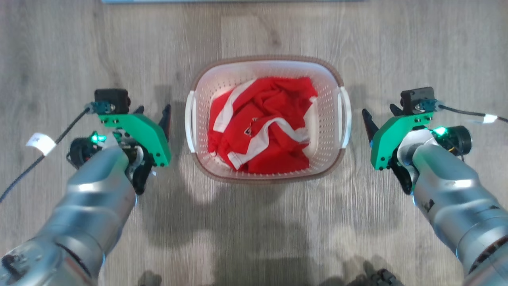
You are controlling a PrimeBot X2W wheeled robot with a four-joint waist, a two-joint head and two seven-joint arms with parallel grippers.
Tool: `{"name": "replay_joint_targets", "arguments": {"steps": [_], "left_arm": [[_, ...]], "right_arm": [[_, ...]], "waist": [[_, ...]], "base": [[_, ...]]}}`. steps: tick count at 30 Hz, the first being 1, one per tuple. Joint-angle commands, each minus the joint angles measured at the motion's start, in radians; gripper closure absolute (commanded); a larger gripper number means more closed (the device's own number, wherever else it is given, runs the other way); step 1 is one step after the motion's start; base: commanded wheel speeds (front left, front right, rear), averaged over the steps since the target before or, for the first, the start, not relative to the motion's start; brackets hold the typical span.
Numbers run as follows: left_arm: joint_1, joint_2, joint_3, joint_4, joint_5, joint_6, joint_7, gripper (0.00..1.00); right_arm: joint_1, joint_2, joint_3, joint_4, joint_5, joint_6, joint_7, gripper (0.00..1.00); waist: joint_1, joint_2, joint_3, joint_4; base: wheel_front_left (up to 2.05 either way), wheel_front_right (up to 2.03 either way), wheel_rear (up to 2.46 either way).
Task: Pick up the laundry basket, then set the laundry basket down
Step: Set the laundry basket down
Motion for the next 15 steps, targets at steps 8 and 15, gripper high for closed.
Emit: {"name": "replay_joint_targets", "arguments": {"steps": [8,15], "left_arm": [[0.048,0.108,0.234,-0.212,0.217,0.111,-0.013,0.0],[0.207,0.143,0.463,-0.457,0.454,0.192,-0.013,0.0]], "right_arm": [[0.096,-0.057,-0.158,-0.166,-0.094,-0.009,-0.017,0.0],[0.207,-0.064,-0.36,-0.316,-0.256,-0.009,-0.018,0.0]], "waist": [[0.0,0.0,-0.106,-0.001],[0.0,0.0,-0.186,-0.001]], "base": [[0.0,0.0,0.0],[0.0,0.0,0.0]]}}
